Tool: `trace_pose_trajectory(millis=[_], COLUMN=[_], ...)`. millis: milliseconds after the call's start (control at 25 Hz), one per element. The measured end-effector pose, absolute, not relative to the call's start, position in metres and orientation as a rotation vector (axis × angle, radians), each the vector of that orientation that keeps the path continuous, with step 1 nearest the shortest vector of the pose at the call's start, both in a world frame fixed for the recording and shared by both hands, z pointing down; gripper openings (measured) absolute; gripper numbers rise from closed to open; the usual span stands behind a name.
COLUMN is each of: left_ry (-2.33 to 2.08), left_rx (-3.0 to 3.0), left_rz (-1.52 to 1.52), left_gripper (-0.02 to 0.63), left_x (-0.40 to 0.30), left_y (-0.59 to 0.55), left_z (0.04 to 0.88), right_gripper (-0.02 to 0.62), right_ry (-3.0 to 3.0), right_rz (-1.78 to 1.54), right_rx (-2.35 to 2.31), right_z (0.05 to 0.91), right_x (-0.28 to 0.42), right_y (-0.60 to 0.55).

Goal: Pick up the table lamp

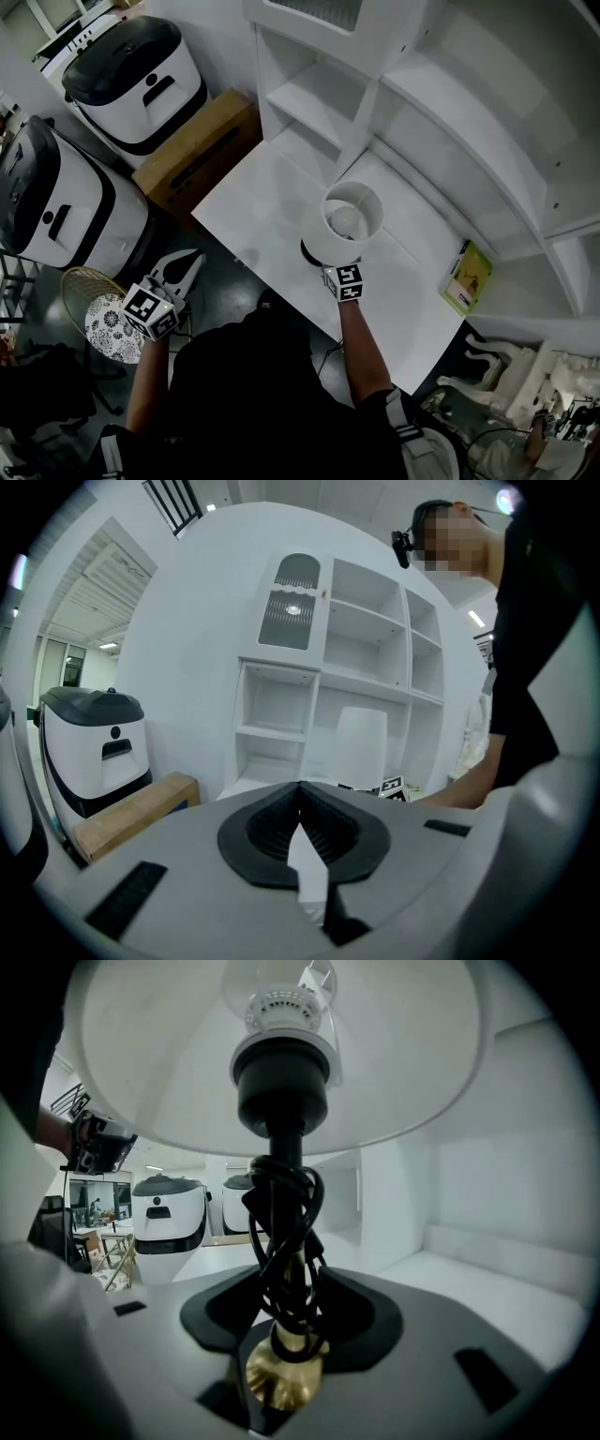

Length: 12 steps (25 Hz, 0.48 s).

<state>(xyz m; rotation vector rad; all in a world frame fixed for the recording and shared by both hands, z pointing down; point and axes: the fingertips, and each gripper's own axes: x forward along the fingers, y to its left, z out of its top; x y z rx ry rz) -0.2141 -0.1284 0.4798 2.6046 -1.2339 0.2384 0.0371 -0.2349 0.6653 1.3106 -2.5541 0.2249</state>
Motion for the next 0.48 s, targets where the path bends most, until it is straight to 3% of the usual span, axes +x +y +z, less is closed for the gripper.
trace_pose_trajectory(millis=[480], left_ry=[-1.202], left_rx=[2.622], left_rz=[0.289], left_gripper=[0.011], left_x=[-0.219], left_y=[-0.143], left_z=[0.489], right_gripper=[0.137], right_ry=[-2.491], right_rz=[0.155], right_rx=[1.378], right_z=[0.66], right_x=[0.038], right_y=[-0.236])
